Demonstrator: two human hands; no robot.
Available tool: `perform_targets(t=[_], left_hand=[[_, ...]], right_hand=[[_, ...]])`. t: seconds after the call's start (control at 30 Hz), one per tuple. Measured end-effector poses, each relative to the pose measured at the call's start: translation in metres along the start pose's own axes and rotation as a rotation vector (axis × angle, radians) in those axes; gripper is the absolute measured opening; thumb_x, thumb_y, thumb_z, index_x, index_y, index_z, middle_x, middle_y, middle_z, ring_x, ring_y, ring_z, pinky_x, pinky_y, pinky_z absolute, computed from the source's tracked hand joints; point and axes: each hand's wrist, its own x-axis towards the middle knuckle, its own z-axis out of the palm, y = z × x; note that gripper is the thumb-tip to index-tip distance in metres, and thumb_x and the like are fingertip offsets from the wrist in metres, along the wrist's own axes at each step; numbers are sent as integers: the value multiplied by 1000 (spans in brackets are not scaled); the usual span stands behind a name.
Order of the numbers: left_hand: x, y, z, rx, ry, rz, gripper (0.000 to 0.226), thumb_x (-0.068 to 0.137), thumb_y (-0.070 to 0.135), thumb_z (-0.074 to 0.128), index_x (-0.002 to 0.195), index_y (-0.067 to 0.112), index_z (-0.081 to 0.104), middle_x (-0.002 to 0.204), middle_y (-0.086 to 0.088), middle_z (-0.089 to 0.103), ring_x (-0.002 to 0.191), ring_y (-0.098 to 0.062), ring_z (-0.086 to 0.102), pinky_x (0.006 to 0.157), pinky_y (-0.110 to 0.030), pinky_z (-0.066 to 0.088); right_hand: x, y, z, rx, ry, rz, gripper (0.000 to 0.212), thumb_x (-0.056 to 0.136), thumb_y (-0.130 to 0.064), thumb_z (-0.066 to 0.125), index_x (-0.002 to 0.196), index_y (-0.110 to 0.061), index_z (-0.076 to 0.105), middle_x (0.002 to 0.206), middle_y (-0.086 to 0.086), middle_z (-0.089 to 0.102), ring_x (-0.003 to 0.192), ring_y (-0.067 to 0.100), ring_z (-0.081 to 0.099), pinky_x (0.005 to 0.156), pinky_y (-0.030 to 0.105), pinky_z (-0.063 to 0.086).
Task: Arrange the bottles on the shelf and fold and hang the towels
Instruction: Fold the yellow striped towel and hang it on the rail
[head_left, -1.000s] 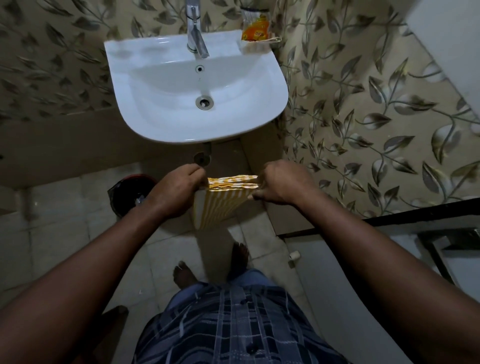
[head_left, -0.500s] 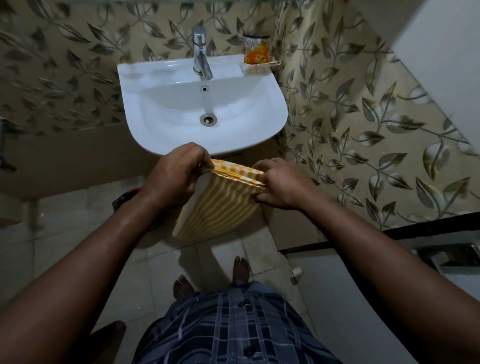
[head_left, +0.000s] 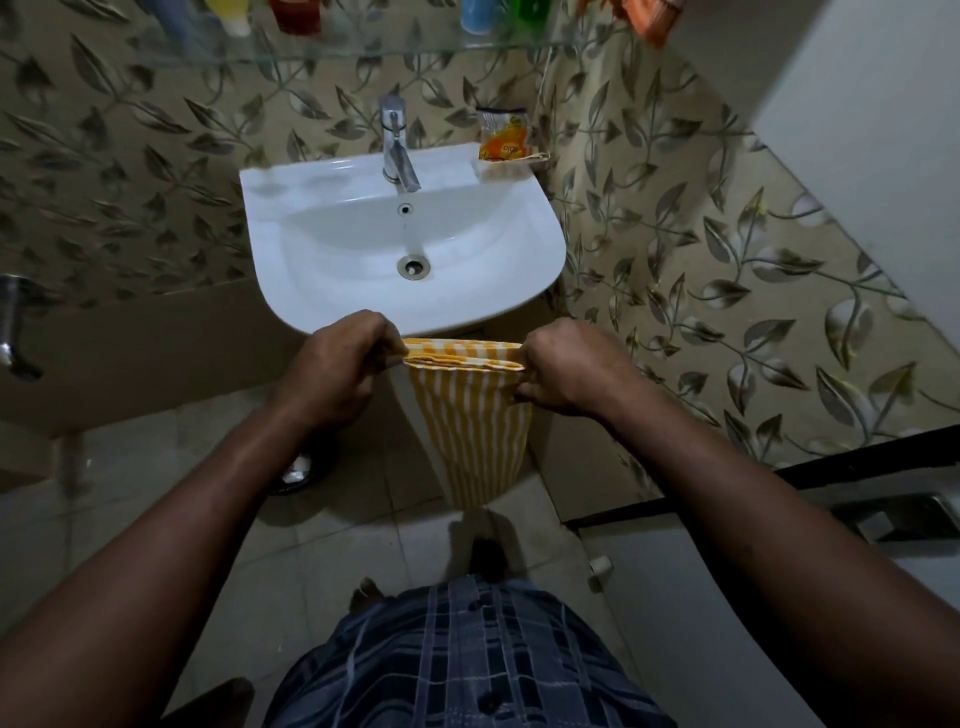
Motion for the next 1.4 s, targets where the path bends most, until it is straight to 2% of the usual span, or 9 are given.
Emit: perform_targets(t=[0.17, 0.3, 0.43, 0.63, 0.77, 0.9, 1.03, 1.27, 1.4], left_hand=[[13, 1, 1, -30, 18, -34, 28, 86, -10, 72, 99, 15, 70, 98, 2, 72, 89, -4, 62, 78, -5, 42], [18, 3, 3, -68, 47, -72, 18, 91, -1, 74, 99, 14, 71, 99, 1, 74, 92, -17, 67, 80, -28, 51], [22, 4, 2, -30, 26, -25, 24, 87, -7, 72, 98, 14, 71, 96, 0, 74, 89, -18, 68, 80, -36, 55], [28, -1, -8, 51, 60, -23, 27, 85, -10, 70, 97, 14, 70, 95, 3, 70, 87, -15, 61, 74, -9, 39], [31, 10, -10, 140, 78, 64, 26, 89, -7, 67, 103, 15, 66, 98, -4, 66, 94, -28, 57, 74, -32, 40], [33, 17, -17, 286, 15, 246, 32, 92, 2, 54, 116, 13, 73, 105, -10, 64, 95, -30, 50, 70, -34, 36], [38, 20, -13, 375, -69, 316, 45, 85, -4, 58, 123, 14, 75, 108, -15, 64, 94, -35, 53, 72, -33, 33], [49, 34, -14, 506, -164, 271, 48, 83, -2, 69, 127, 16, 74, 111, -14, 62, 101, -35, 53, 79, -44, 48], [47, 35, -10, 541, -255, 263, 49, 86, -1, 60, 129, 18, 73, 113, -10, 61, 104, -31, 51, 84, -42, 47]], right_hand=[[2, 7, -9, -20, -3, 64, 47, 85, -68, 71, 92, -21, 73, 82, 2, 64, 80, 26, 64, 63, 34, 50], [0, 11, -6, 26, -22, 75, 48, 84, -68, 72, 93, -21, 75, 81, 1, 66, 80, 24, 64, 69, 36, 56], [0, 15, 0, 71, -3, 75, 49, 87, -71, 65, 92, -24, 77, 87, 3, 70, 84, 26, 66, 66, 34, 50], [-1, 23, -4, 274, 97, -90, 27, 84, -52, 79, 87, -26, 75, 90, -3, 72, 86, 24, 67, 67, 36, 50], [-6, 25, -4, 201, 226, -219, 35, 83, -53, 81, 90, -19, 77, 90, 1, 71, 79, 24, 67, 62, 36, 53], [-9, 31, -14, 35, 301, -284, 37, 85, -53, 77, 102, -20, 78, 96, 3, 75, 78, 30, 71, 59, 36, 55], [-2, 27, -20, -129, 132, -132, 46, 85, -66, 68, 109, -28, 68, 101, 0, 72, 89, 30, 69, 67, 37, 54], [3, 14, -17, -93, 0, -199, 15, 91, -32, 65, 103, -24, 63, 93, 2, 59, 83, 30, 63, 67, 42, 56], [6, 21, -15, -104, -84, -160, 22, 89, -15, 63, 107, -25, 71, 95, 3, 66, 89, 28, 67, 70, 38, 56]])
